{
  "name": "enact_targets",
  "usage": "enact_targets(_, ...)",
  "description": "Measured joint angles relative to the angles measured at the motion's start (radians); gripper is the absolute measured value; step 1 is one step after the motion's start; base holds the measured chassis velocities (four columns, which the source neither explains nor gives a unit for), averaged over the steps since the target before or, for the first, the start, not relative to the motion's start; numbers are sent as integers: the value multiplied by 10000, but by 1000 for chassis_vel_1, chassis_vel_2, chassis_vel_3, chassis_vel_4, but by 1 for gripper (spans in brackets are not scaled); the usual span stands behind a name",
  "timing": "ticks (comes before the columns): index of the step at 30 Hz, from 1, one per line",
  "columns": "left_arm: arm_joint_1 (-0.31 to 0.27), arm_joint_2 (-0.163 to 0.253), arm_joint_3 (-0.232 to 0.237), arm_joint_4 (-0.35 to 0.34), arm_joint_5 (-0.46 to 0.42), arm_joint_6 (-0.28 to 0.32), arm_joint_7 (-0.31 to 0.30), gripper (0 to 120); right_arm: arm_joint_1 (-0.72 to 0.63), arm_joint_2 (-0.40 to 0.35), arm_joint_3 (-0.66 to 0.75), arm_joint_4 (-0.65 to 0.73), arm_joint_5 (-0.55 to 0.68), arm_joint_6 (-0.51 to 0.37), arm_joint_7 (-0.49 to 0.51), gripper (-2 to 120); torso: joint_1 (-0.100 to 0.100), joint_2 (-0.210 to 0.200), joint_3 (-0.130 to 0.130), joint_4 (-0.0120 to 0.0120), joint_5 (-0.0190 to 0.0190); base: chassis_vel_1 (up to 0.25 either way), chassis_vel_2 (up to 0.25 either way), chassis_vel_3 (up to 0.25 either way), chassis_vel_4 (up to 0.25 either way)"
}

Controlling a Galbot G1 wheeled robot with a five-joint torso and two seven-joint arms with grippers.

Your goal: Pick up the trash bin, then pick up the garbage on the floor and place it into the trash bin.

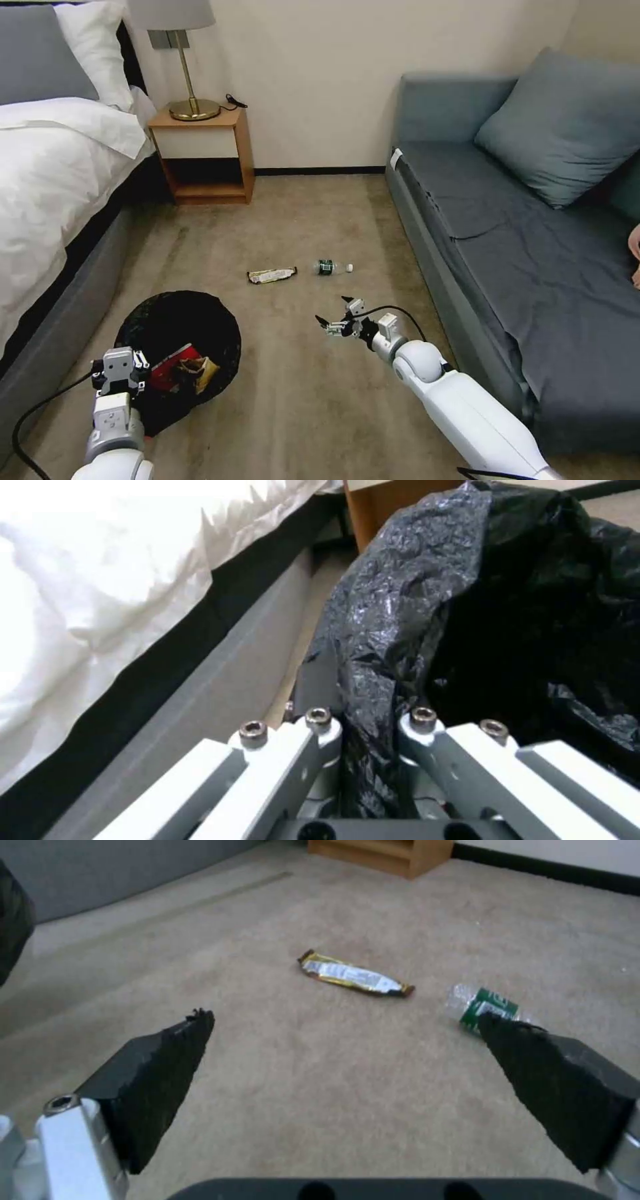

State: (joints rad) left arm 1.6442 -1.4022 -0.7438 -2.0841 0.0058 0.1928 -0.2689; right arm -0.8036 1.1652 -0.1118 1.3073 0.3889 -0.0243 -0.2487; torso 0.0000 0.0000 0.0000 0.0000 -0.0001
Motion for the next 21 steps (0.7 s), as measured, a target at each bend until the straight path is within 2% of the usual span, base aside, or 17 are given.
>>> enact_targets(21, -297, 198, -49, 185, -22, 74, 12, 4, -11, 228, 2, -298, -142, 172, -66, 100, 0, 0, 0, 0, 0, -91, 92, 88, -97)
